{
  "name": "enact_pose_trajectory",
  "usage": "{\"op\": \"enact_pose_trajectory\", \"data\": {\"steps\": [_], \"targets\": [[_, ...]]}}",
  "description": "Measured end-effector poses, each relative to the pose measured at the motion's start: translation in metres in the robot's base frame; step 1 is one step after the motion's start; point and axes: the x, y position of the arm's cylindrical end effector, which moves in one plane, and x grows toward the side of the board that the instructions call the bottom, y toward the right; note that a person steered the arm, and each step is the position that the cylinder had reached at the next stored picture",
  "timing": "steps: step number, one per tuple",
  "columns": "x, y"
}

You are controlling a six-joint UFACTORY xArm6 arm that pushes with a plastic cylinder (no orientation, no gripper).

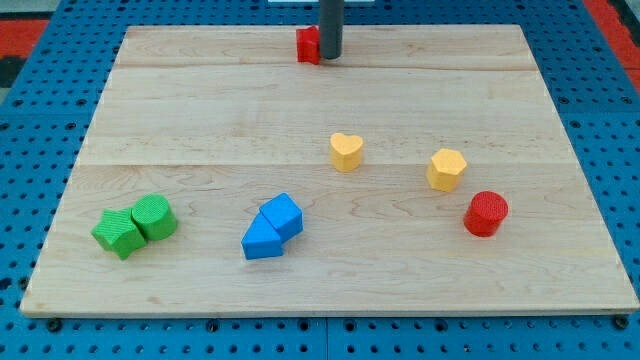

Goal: Arrange the yellow hexagon and red circle diagonally

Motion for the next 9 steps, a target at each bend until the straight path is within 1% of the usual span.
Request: {"op": "enact_pose_trajectory", "data": {"steps": [1, 2, 3, 4, 5, 6, 7, 8, 9], "targets": [[0.014, 0.045], [0.058, 0.181], [0.128, 0.254], [0.208, 0.283], [0.275, 0.286], [0.314, 0.277], [0.345, 0.219], [0.324, 0.187], [0.296, 0.187]]}}
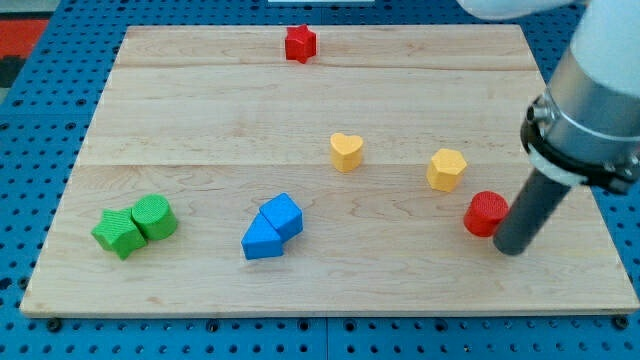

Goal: Arrange the yellow hexagon and red circle diagonally

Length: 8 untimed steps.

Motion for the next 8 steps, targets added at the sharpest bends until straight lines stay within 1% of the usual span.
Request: {"op": "enact_pose_trajectory", "data": {"steps": [2, 3, 4, 5, 6, 7, 8], "targets": [[-0.076, -0.009], [-0.096, -0.012], [-0.069, -0.005], [-0.05, -0.039], [-0.085, -0.067], [-0.115, -0.067], [-0.133, -0.067]]}}
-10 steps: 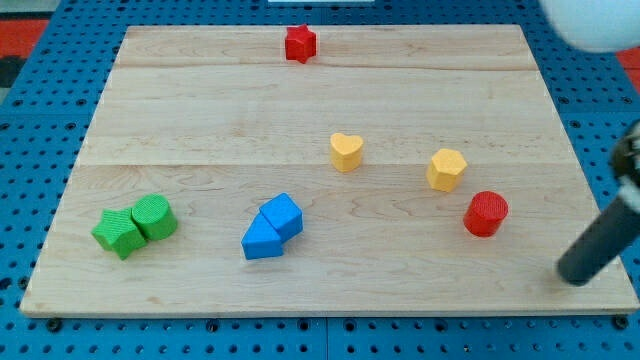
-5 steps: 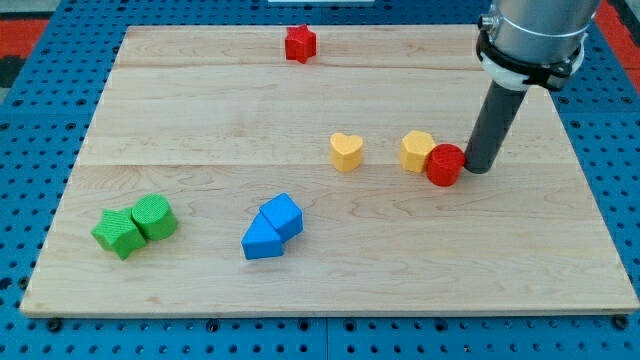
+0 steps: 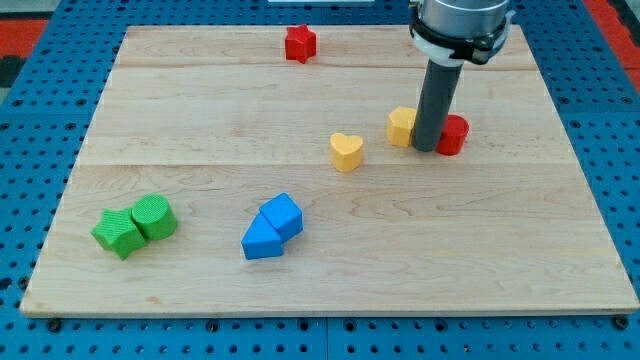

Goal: Arrange the yellow hexagon and red circle diagonally

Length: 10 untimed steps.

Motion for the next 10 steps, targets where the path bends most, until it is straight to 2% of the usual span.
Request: {"op": "enact_pose_trajectory", "data": {"steps": [5, 10], "targets": [[-0.048, 0.003], [0.053, 0.016]]}}
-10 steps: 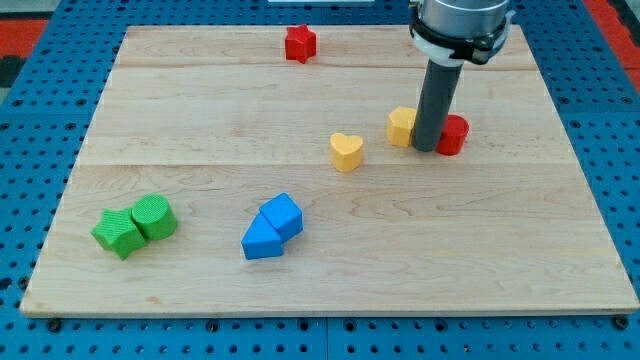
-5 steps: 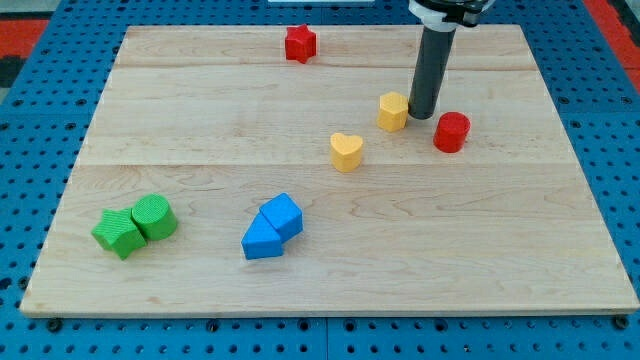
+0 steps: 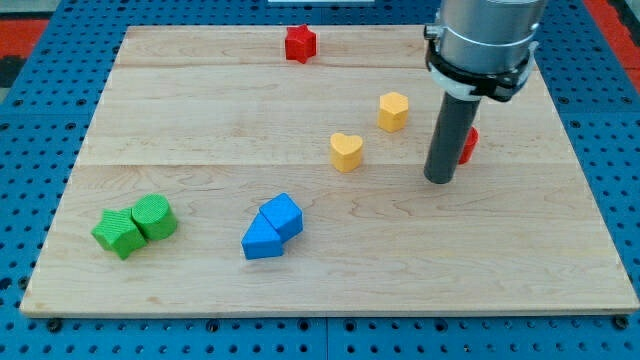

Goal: Arrange the yellow hexagon and red circle diagonally

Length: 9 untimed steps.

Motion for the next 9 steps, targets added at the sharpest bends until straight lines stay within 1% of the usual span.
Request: {"op": "enact_pose_trajectory", "data": {"steps": [1, 2, 3, 4, 5, 6, 7, 8, 9], "targets": [[-0.027, 0.007], [-0.063, 0.007], [-0.083, 0.011], [-0.051, 0.012], [-0.045, 0.039], [-0.073, 0.047], [-0.12, 0.028], [-0.14, 0.035], [-0.109, 0.039]]}}
